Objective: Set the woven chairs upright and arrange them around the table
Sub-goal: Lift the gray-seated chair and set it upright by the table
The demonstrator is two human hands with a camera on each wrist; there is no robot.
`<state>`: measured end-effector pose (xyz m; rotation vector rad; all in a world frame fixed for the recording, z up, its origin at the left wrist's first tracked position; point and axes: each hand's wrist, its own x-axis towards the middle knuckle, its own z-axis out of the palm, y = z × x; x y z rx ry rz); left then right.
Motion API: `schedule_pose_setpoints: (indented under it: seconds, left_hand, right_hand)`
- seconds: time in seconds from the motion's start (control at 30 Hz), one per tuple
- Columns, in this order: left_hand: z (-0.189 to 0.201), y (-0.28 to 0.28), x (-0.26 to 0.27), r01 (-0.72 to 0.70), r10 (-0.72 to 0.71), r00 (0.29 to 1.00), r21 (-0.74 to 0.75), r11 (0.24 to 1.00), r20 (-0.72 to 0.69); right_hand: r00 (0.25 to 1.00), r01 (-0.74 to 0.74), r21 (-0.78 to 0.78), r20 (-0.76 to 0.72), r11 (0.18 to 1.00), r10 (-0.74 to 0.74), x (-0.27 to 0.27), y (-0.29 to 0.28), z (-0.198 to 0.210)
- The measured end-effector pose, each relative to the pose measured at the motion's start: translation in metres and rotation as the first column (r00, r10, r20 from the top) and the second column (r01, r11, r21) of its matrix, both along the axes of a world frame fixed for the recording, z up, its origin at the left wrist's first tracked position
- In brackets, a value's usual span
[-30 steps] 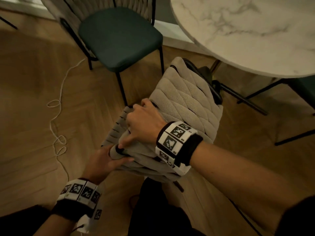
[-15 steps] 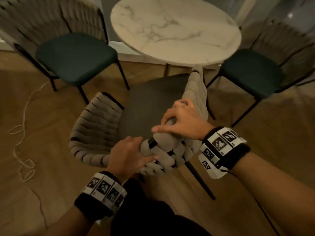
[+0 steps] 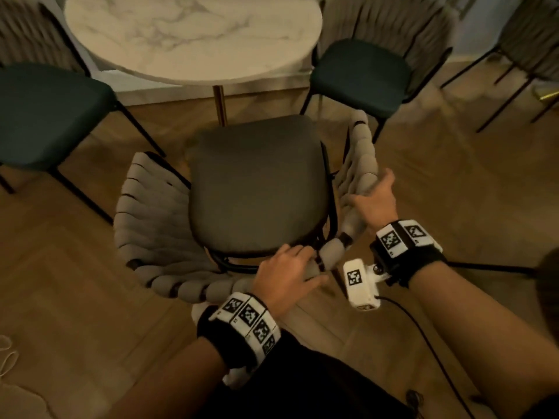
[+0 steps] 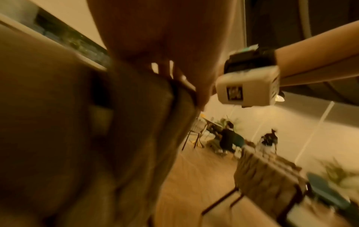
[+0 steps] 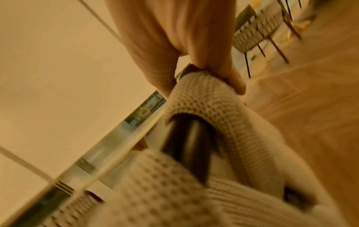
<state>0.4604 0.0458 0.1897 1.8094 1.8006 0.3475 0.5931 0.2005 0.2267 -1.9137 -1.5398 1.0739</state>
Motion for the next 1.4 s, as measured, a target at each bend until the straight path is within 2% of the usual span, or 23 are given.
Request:
schedule_pose_setpoints:
  seconds: [0.07, 0.1, 0.2, 0.37, 0.43, 0.6, 0.8, 1.0, 1.1, 1.17, 1.23, 1.3, 1.33, 1.4]
  left_hand:
    - [-0.013, -0.013, -0.016, 0.134, -0.13, 0.99, -0.067, 0.989, 0.061]
    - [-0.021, -0.021, -0.028, 0.169, -0.165, 0.985, -0.115, 0.979, 0.044]
    - [-0.043, -0.038, -0.065, 0.179, -0.216, 0.963, -0.217, 0.96, -0.159]
    - [-0.059, -0.035, -0.067, 0.176, -0.215, 0.95, -0.178, 0.968, -0.226]
    - [-0.062, -0.03, -0.057, 0.183, -0.213, 0.952, -0.148, 0.972, -0.219]
    - [-0.062, -0.012, -0.023, 0.268, -0.325, 0.92, -0.252, 0.93, -0.219]
    - [-0.074, -0.002, 0.009, 0.273, -0.356, 0.907, -0.33, 0.903, -0.224]
    - [-0.069, 0.008, 0.027, 0.307, -0.411, 0.888, -0.401, 0.863, -0.206]
    - [-0.069, 0.014, 0.024, 0.325, -0.437, 0.888, -0.477, 0.816, -0.143]
    - [-0.068, 0.026, 0.017, 0.336, -0.457, 0.888, -0.597, 0.728, -0.057]
    - [-0.065, 0.046, 0.007, 0.3, -0.357, 0.932, -0.672, 0.677, 0.057]
    - [-0.059, 0.071, -0.007, 0.218, -0.225, 0.972, -0.643, 0.734, 0.073]
    - [-0.056, 0.086, -0.015, 0.158, -0.178, 0.984, -0.617, 0.771, 0.03]
    - [-0.06, 0.118, -0.034, -0.019, -0.058, 0.99, -0.542, 0.84, -0.125]
  right_hand:
    - [0.996, 0.047, -0.025, 0.08, 0.999, -0.045, 0.019, 0.008, -0.006]
    - [0.992, 0.074, -0.021, 0.107, 0.997, -0.071, 0.028, 0.01, -0.01]
    - [0.976, 0.15, -0.004, 0.158, 0.989, -0.147, 0.048, 0.018, -0.022]
    - [0.95, 0.154, -0.021, 0.279, 0.988, -0.142, 0.074, 0.036, -0.047]
    - [0.938, 0.137, -0.068, 0.329, 0.988, -0.107, 0.086, 0.043, -0.055]
    - [0.91, 0.147, -0.189, 0.409, 0.971, -0.059, 0.119, 0.06, -0.067]
    - [0.898, 0.128, -0.398, 0.435, 0.909, 0.064, 0.152, 0.077, -0.069]
    - [0.871, 0.151, -0.425, 0.484, 0.892, 0.082, 0.168, 0.083, -0.08]
    - [0.871, 0.184, -0.456, 0.486, 0.871, 0.07, 0.166, 0.086, -0.082]
    - [0.833, 0.192, -0.402, 0.549, 0.895, 0.068, 0.156, 0.089, -0.083]
    - [0.778, 0.087, -0.298, 0.617, 0.951, 0.122, 0.143, 0.096, -0.086]
    - [0.778, -0.115, -0.226, 0.585, 0.967, 0.229, 0.124, 0.107, -0.089]
    - [0.798, -0.198, -0.203, 0.535, 0.959, 0.278, 0.113, 0.113, -0.092]
    - [0.832, -0.272, -0.213, 0.438, 0.938, 0.341, 0.087, 0.125, -0.105]
